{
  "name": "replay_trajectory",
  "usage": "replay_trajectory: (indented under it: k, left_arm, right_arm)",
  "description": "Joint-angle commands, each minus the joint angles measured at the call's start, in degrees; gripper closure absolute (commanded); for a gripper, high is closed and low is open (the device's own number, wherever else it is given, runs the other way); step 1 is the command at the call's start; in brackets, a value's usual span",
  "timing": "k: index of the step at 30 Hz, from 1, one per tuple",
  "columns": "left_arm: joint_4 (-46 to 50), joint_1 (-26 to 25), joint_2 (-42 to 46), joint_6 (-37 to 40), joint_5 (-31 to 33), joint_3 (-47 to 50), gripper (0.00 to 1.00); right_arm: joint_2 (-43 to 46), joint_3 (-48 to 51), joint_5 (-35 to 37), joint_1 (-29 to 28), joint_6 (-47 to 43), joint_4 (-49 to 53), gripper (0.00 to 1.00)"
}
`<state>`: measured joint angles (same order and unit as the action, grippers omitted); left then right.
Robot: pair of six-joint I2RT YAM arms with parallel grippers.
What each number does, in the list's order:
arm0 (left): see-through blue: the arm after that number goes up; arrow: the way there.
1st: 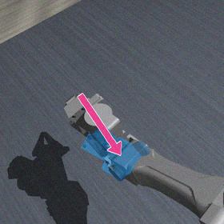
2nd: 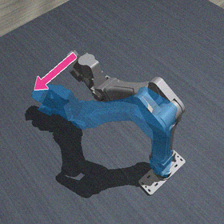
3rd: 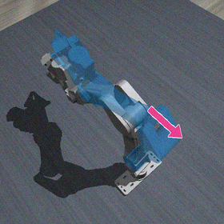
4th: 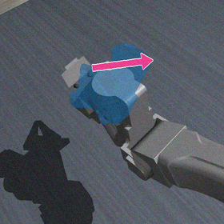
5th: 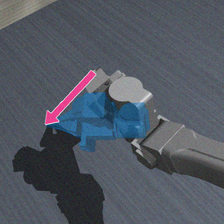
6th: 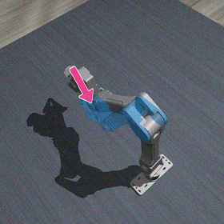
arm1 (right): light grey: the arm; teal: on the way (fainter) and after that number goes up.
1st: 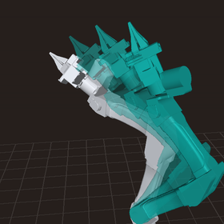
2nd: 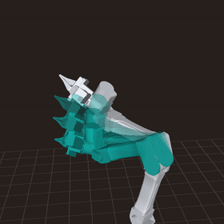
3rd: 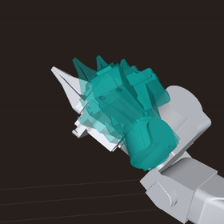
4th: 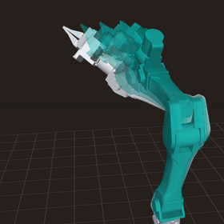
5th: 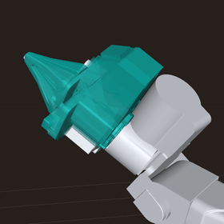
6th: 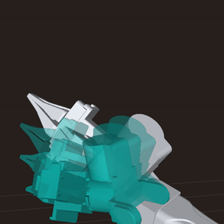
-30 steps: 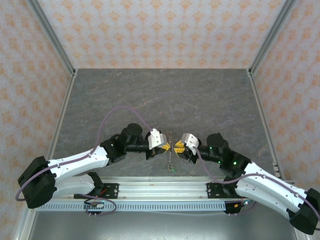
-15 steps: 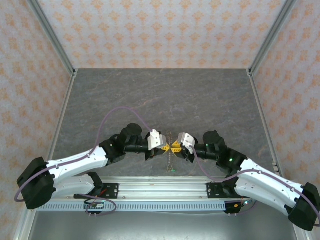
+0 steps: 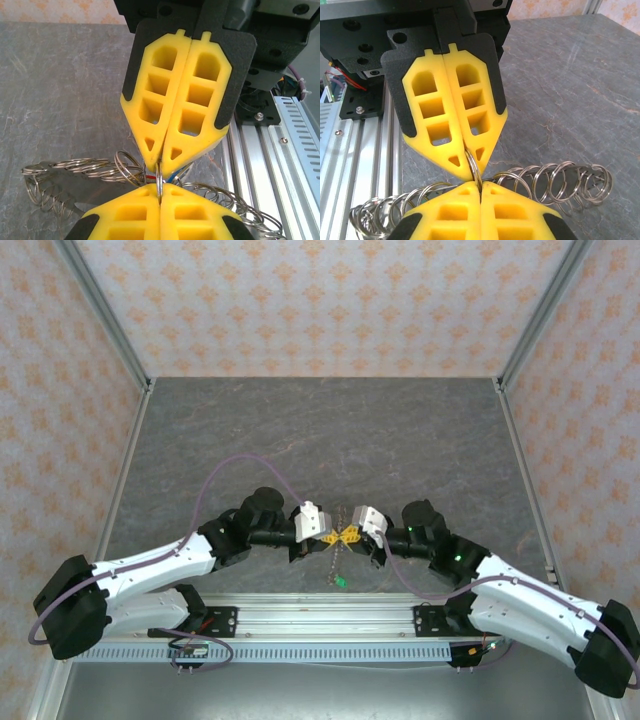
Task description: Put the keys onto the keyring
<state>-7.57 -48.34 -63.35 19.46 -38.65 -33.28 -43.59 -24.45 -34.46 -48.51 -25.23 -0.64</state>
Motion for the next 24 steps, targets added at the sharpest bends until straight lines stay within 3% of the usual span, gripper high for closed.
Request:
replay_trajectory:
  k: [1,6,11,19,24]
  left_arm:
    - [-0.3,-0.4,1.6,1.9,-1.3,-2.1,1.00]
    - [6.5,-0.4,0.9,5.2,2.4,-3.6,0.89]
    - [11.6,-0.4,-0.7,7.5,2.9,-5.8,0.88]
    - [12.9,-0.6,-1.6,7.8,5.5,-7.1,0.89]
    - [13.1,-0.6,-1.8,7.4,6.4,-6.9,1.00]
  right_arm:
    - [-0.2,-3.0,-1.3,-0.2,-0.7,-0.7,1.00]
    - [-1.2,-7.5,-1.0,-0.2,-3.7,8.0,1.00]
    - [-4.5,-12.3,-0.8,-0.2,-6.4,16.3,1.00]
    - [-9.0,-18.3,-0.3,-0.3,-8.3,23.8,1.00]
    - [-10.0,-21.2,0.6,-1.0,-8.6,27.2,1.00]
